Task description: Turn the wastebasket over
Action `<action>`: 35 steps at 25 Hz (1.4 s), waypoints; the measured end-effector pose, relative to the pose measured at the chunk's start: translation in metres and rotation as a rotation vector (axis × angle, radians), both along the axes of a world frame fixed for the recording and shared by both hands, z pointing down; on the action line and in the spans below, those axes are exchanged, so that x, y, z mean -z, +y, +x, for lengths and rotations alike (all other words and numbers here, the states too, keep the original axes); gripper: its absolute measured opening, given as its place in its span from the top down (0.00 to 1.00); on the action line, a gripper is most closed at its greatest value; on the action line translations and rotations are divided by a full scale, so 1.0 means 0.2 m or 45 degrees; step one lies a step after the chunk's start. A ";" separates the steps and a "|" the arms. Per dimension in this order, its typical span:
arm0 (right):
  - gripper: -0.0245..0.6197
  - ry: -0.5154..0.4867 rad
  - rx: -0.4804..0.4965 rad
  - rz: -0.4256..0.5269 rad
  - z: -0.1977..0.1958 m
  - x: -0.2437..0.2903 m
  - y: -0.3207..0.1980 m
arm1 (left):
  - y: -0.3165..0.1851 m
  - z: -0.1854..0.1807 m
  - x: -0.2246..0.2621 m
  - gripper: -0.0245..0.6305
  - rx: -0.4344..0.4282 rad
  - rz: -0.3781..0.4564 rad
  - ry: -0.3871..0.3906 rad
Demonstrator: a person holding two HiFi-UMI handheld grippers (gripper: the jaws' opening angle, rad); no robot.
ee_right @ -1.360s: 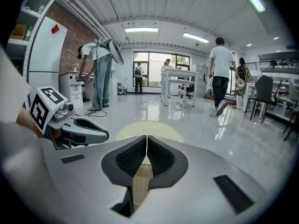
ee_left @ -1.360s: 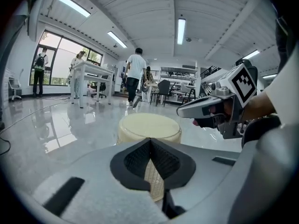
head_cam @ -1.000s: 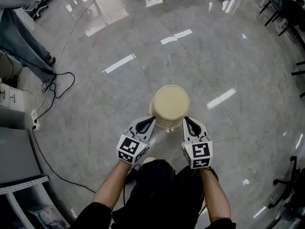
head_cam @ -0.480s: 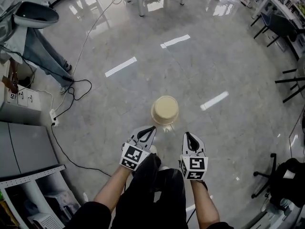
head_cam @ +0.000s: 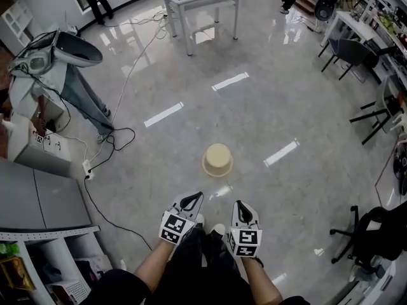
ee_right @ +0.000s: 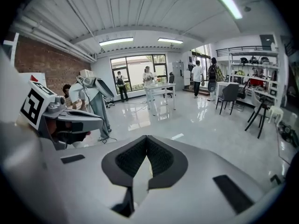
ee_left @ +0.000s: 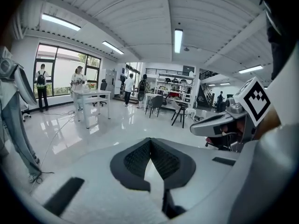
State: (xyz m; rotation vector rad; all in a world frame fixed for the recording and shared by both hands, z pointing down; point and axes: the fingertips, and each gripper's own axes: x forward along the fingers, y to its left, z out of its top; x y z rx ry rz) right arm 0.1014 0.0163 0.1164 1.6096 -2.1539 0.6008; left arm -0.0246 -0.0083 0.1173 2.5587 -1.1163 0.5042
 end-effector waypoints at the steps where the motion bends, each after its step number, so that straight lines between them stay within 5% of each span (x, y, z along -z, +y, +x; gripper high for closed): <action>1: 0.94 -0.009 -0.004 0.015 -0.01 0.05 0.04 | 0.04 -0.01 0.04 0.95 0.013 0.002 0.012; 12: 0.95 -0.042 -0.039 0.106 -0.18 0.29 0.53 | 0.63 0.00 0.29 0.95 -0.081 0.121 0.045; 19: 0.95 -0.047 -0.001 0.139 -0.48 0.34 0.86 | 0.91 -0.27 0.37 0.95 -0.015 0.175 0.059; 35: 0.95 -0.001 0.005 0.188 -0.62 0.40 1.07 | 1.13 -0.46 0.40 0.95 0.030 0.193 0.113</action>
